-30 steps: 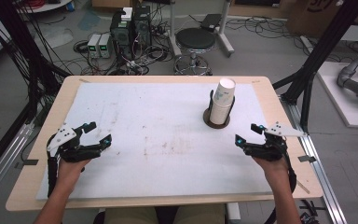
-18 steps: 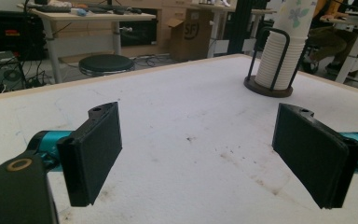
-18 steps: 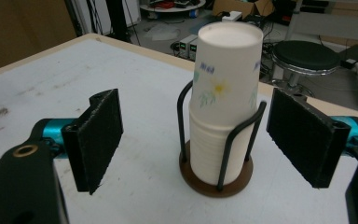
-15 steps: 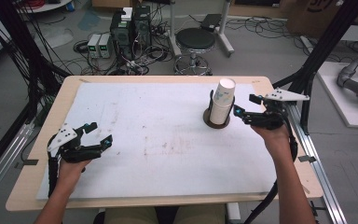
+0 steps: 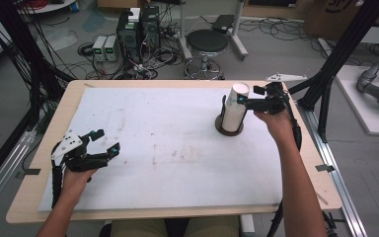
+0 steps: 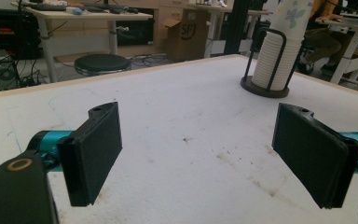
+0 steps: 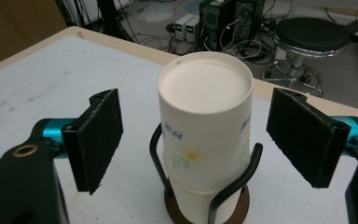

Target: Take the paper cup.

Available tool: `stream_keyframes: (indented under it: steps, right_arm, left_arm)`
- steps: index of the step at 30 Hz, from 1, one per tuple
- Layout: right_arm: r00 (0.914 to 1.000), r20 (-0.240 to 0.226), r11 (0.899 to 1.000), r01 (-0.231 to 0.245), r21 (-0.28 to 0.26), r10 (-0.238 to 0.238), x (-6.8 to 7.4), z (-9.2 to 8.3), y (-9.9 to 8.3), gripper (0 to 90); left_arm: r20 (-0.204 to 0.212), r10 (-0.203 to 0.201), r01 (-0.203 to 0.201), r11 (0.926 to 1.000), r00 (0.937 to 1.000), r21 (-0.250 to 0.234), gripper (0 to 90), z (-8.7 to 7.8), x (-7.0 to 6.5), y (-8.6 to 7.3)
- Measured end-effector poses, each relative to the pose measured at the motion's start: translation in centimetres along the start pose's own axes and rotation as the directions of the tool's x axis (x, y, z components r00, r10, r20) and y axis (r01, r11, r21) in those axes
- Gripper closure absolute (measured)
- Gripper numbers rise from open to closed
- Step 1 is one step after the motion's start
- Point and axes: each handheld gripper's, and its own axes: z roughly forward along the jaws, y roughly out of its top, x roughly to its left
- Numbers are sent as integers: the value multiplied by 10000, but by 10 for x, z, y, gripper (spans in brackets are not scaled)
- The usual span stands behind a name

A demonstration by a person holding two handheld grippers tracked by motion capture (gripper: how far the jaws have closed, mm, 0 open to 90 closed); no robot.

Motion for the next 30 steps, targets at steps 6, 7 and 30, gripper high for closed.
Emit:
stream_keyframes:
  steps: [6, 7, 30]
  right_arm:
    - [9997, 254, 9991, -43, 424, 32, -5, 21, 7, 190]
    - [9997, 226, 9987, -94, 493, 83, -6, 24, 7, 193]
    - [9990, 296, 9992, 333, 218, -340, -3, 13, 30, 374]
  left_arm:
    - [20, -37, 37, 10000, 10000, 15, 158, 1, 2, -1]
    - [27, -59, 59, 10000, 10000, -2, 158, 1, 2, -1]
    - [139, -138, 139, 9999, 9998, -49, 159, 2, 1, -1]
